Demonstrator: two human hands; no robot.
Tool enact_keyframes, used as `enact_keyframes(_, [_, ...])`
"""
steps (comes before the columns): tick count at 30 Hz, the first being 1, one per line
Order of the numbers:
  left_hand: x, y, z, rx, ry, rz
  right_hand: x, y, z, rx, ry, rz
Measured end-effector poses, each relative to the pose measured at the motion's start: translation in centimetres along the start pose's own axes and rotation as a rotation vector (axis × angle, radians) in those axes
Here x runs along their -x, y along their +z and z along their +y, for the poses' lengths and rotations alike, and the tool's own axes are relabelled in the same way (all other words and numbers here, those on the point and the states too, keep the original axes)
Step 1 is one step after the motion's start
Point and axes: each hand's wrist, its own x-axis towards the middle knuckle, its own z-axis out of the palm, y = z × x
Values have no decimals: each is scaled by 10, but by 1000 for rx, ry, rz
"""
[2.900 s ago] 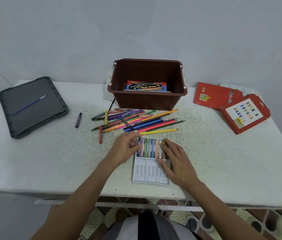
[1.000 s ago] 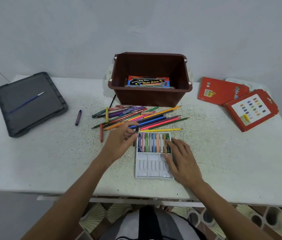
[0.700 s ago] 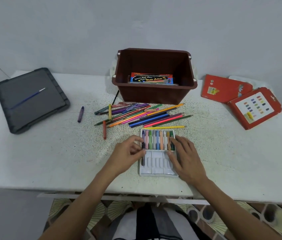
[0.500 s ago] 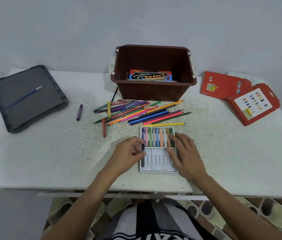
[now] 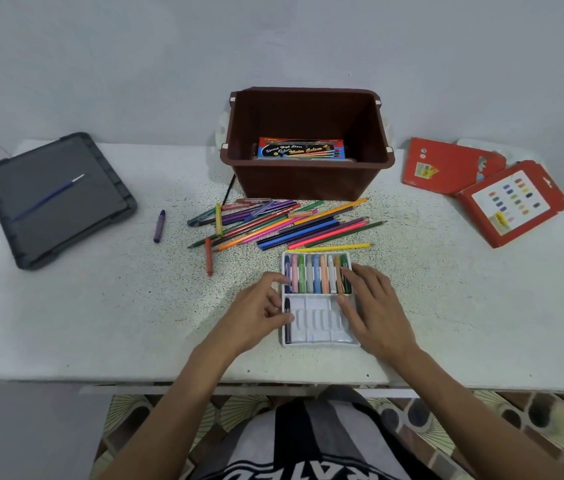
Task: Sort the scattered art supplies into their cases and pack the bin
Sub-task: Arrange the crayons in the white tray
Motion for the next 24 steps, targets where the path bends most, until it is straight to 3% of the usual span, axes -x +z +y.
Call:
enact_keyframes(5, [2,-2,-1,-10,7,-21,0,-1,-1,-6,6,5])
enact_keyframes(7, [4,-6,0,-23,17,47,1,-1,-1,-7,-1,7])
enact_keyframes(10, [2,-15,-5,-188,12,350,1,-1,-1,-13,0,1])
enact_keyframes(13, [-5,-26,-13,-295,-103,692,0,-1,-1,-9,-6,4])
enact_keyframes(16, [-14,-37,-23,-364,-191,871,0,-1,-1,-10,-13,6])
enact_keyframes(24, [-30,-55,-37,-284,-297,816,-1,0,1,-10,-18,2])
